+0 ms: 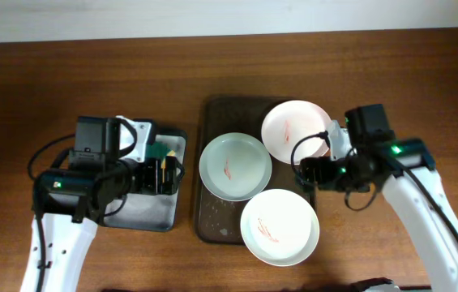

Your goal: Clean dirty plates on tray and stack at the side

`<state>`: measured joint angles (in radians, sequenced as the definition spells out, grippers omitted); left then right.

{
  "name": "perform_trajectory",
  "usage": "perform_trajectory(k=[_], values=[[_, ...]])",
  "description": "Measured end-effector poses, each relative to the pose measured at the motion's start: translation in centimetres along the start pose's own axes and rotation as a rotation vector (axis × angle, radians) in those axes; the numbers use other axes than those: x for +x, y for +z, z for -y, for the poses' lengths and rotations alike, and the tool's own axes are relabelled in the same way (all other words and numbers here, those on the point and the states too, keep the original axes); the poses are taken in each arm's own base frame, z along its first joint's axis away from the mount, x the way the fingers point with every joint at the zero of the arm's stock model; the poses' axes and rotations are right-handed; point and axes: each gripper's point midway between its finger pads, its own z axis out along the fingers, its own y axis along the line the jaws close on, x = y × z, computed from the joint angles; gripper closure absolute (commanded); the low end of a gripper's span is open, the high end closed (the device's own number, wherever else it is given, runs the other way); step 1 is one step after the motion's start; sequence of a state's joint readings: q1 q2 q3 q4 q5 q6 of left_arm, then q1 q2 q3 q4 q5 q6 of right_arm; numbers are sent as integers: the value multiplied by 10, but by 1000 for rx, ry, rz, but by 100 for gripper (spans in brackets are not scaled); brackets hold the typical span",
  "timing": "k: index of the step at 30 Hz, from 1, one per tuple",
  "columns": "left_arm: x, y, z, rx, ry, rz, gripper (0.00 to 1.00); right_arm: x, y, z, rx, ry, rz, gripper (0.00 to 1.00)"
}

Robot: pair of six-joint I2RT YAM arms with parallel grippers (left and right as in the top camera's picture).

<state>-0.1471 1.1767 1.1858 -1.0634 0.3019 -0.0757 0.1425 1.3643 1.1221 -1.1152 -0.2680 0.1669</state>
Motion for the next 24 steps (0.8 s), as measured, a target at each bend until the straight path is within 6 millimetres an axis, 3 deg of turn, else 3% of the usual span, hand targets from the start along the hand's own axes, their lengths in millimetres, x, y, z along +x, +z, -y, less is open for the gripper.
perform_trajectory(k=[1,3,7,11,14,17,21,24], values=[[-3,1,2,2,13,12,1,-5,15,8,32,29,-32,48],[-4,1,3,-1,18,17,1,-11,51,22,79,70,-110,53],[-4,1,2,-7,17,17,1,-7,102,56,128,158,-243,58],[-4,1,2,-7,18,18,1,-24,109,76,87,167,-194,63],[-5,1,2,-7,18,18,1,-24,116,74,55,139,-177,74],[-4,1,2,-7,18,18,1,-16,126,71,23,132,-178,78],[-5,1,2,-7,19,22,1,-16,128,66,-12,126,-176,96],[-6,1,2,-6,20,25,1,-16,128,63,-31,121,-174,96]])
